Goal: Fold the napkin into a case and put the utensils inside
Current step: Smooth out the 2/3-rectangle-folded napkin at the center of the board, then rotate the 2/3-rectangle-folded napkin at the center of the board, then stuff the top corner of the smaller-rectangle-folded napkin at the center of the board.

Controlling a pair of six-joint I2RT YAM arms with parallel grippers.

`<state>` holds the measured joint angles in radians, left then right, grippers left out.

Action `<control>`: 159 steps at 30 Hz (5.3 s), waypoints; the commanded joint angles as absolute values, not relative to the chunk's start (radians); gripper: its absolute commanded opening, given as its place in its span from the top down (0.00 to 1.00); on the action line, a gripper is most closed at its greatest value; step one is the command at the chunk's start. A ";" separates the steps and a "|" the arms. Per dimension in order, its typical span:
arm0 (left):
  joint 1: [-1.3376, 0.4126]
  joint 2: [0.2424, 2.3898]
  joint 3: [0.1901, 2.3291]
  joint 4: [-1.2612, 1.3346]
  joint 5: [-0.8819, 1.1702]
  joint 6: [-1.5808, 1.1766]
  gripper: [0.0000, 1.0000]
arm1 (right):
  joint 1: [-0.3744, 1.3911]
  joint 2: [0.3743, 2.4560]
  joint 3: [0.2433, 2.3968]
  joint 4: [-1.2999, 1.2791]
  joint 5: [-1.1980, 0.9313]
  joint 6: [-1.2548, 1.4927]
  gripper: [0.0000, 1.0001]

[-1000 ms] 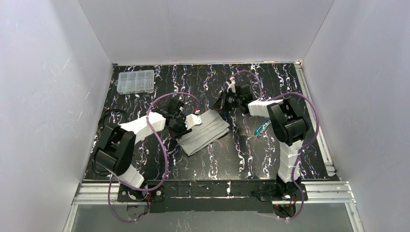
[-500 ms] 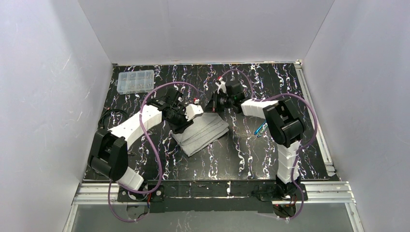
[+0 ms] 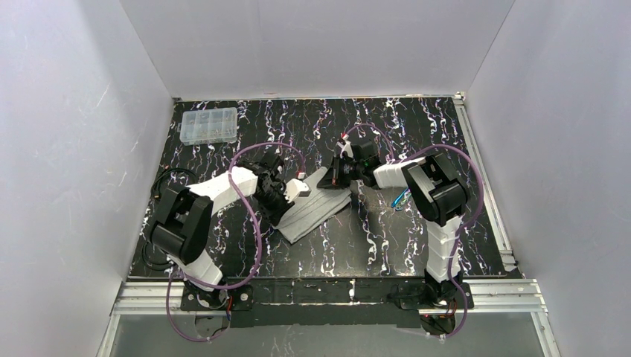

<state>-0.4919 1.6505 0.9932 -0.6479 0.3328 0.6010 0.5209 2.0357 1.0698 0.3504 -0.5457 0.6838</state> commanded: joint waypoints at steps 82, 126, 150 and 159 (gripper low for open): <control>-0.534 1.653 1.018 -0.478 -0.022 0.868 0.75 | 0.455 1.621 0.795 -0.035 -0.172 0.498 0.99; -0.474 1.117 0.603 -0.487 0.532 1.651 0.32 | 0.647 1.729 1.092 -0.012 -0.220 0.433 0.97; -0.476 1.243 0.461 -0.197 0.491 1.851 0.74 | 0.722 1.954 1.177 0.263 -0.398 0.375 0.96; -0.476 1.245 0.495 -0.124 0.490 1.755 1.00 | 0.729 2.000 1.110 0.322 -0.414 0.363 0.96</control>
